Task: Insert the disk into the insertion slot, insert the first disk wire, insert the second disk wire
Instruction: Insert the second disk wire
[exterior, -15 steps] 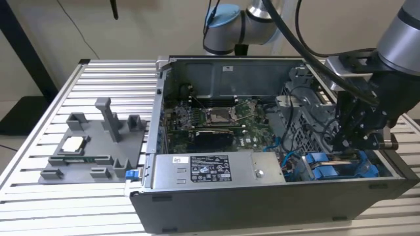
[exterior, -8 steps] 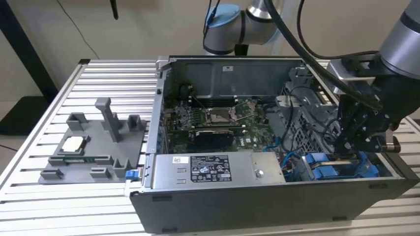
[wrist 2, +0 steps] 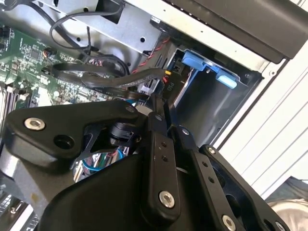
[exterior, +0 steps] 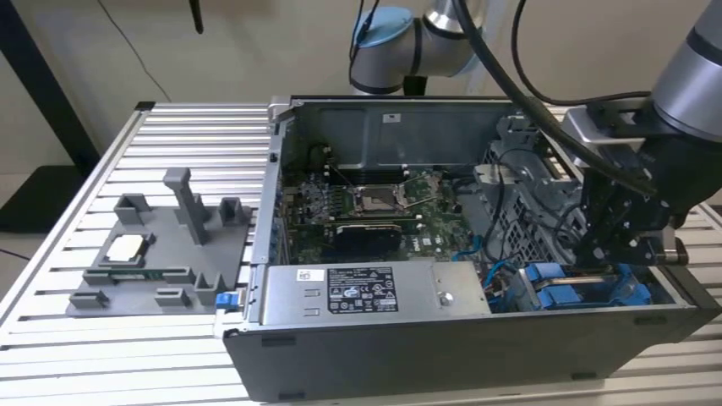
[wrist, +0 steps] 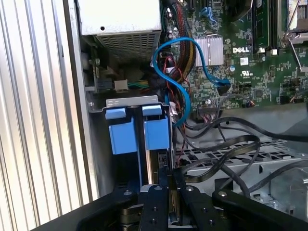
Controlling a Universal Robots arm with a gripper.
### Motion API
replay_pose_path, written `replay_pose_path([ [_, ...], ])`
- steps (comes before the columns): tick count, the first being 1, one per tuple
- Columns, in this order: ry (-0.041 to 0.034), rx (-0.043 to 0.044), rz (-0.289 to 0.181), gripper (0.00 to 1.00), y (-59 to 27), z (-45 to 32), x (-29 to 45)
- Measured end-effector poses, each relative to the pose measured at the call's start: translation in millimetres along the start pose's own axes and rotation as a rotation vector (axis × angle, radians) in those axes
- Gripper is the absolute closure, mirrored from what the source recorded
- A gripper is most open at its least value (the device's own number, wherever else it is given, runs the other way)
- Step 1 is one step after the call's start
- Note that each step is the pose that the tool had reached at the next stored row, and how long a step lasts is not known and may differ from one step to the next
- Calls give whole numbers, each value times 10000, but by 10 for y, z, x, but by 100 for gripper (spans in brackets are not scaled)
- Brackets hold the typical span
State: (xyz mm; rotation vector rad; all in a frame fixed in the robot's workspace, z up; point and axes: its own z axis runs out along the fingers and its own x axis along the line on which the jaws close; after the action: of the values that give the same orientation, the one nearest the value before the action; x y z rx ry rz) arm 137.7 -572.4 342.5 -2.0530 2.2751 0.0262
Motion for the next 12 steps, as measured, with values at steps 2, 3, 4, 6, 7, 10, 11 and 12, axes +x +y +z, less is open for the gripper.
replay_pose_path([
  [2, -3, 2, 1, 84, -5, 9, 0],
  [3, -3, 2, 2, 84, -5, 17, 1],
  [4, 1, 4, 1, 84, -5, 28, 2],
  [6, 15, 4, -1, 84, -5, 55, 3],
  [7, 14, 4, -1, 84, -4, 63, 4],
  [10, 1, 3, 0, 84, -3, 71, 4],
  [11, 2, 3, 0, 84, -4, 71, 5],
  [12, 3, 3, 0, 84, -4, 71, 5],
])
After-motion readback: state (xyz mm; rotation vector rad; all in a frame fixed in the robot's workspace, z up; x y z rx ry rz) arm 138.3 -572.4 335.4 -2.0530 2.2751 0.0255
